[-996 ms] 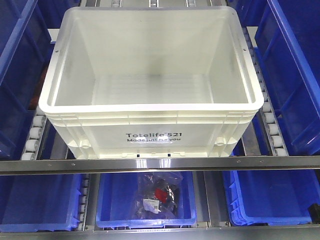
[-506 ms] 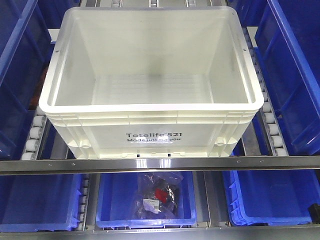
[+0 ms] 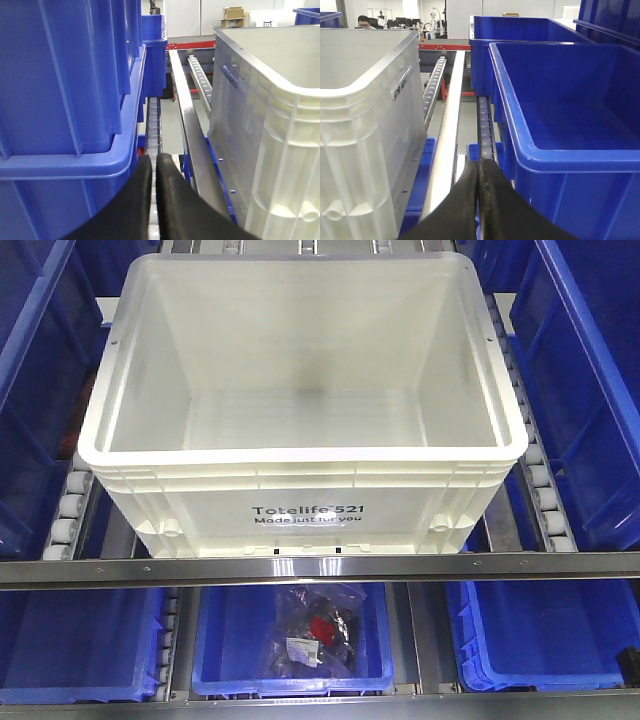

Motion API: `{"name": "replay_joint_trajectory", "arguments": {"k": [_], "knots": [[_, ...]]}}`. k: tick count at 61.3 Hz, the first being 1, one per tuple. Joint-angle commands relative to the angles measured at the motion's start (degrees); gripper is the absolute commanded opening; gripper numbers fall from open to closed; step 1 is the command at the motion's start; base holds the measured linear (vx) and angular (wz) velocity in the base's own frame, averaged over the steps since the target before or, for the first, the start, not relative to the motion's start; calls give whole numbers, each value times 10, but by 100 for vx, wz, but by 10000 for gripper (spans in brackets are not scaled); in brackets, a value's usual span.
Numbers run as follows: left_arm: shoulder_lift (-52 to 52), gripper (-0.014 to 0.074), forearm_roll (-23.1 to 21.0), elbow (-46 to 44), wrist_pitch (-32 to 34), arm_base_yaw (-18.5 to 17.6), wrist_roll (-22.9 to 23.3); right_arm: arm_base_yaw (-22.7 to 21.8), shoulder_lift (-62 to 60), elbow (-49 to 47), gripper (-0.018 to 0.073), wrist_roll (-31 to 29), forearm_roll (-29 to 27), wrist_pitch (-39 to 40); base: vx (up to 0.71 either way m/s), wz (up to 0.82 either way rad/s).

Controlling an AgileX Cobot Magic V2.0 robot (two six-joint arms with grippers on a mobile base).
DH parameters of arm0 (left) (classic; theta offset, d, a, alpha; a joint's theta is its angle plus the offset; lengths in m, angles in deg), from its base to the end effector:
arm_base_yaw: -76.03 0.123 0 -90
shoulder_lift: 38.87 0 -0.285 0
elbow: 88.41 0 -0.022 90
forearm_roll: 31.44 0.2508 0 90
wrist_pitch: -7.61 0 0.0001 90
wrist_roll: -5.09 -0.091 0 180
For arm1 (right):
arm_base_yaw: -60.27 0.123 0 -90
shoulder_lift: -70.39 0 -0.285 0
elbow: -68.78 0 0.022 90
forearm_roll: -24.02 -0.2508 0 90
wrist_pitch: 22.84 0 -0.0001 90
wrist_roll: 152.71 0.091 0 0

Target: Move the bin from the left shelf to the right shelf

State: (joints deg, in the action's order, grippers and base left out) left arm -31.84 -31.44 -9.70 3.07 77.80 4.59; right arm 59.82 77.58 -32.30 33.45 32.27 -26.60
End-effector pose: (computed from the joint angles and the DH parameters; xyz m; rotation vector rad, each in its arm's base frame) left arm 0.0566 0.0017 0.1979 -0.0175 1.5757 0.0311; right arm 0.0570 -0.0013 0.1978 -0.0148 1.5679 -0.0420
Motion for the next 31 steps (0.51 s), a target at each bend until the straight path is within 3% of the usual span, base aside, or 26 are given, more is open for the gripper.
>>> {"name": "replay_joint_trajectory", "arguments": {"k": [1, 16, 31], "knots": [[-5, 1, -5, -11, 42, -5, 5, -4, -6, 9, -8, -1, 9, 68, 0, 0], [-5, 1, -46, -83, 42, -5, 13, -3, -6, -64, -8, -1, 10, 96, 0, 0], [-4, 1, -45, -255, 2, -5, -19, -3, 6, -226, -8, -1, 8, 0, 0, 0]]}}
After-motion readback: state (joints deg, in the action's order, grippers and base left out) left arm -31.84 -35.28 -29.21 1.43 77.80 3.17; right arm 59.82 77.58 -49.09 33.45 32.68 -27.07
